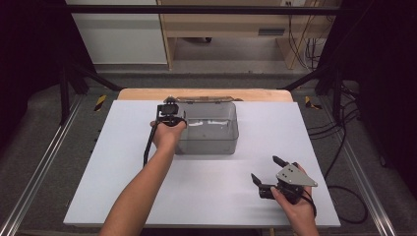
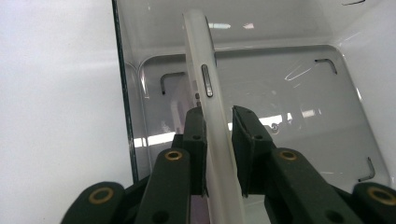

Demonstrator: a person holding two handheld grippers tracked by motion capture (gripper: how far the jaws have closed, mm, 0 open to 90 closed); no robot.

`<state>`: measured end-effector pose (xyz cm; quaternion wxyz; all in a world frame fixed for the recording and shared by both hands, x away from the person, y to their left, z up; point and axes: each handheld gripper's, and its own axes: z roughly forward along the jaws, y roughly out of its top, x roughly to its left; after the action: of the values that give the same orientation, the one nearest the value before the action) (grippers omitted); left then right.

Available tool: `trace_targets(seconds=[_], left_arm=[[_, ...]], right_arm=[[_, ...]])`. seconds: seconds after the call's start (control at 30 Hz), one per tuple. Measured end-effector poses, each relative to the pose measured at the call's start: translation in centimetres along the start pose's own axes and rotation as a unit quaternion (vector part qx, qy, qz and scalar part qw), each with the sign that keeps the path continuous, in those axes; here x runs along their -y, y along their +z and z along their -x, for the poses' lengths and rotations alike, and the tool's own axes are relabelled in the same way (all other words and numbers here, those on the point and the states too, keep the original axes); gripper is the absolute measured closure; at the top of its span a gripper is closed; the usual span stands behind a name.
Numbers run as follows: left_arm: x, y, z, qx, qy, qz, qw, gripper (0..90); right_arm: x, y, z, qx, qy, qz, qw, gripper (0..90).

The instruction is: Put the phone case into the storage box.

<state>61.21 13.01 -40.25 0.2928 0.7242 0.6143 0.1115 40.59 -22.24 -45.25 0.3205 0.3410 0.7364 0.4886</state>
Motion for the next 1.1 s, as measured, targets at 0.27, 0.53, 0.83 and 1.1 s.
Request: trace_targets(seconds=[0.27, 0.53, 0.83, 1.1], left_arm=[[0.01, 0.06, 0.05, -0.002, 0.001, 0.002, 1.0000, 75.2], [0.02, 0.08, 0.13, -0.003, 0.002, 0.003, 1.0000, 74.6], [0.02, 0.04, 0.18, -0.011, 0.010, 0.007, 0.9999, 73.1], [0.01, 0.03, 0.26, -0.012, 0.012, 0.008, 0.9998, 72.0]], right_arm=[[0.01, -0.02, 0.01, 0.000, 0.000, 0.000, 1.0000, 8.0], [0.01, -0.01, 0.01, 0.000, 0.000, 0.000, 1.0000, 8.0], [0.01, -0.01, 0.01, -0.001, 0.000, 0.000, 1.0000, 8.0], [0.01, -0.01, 0.01, -0.001, 0.001, 0.000, 1.0000, 8.0]])
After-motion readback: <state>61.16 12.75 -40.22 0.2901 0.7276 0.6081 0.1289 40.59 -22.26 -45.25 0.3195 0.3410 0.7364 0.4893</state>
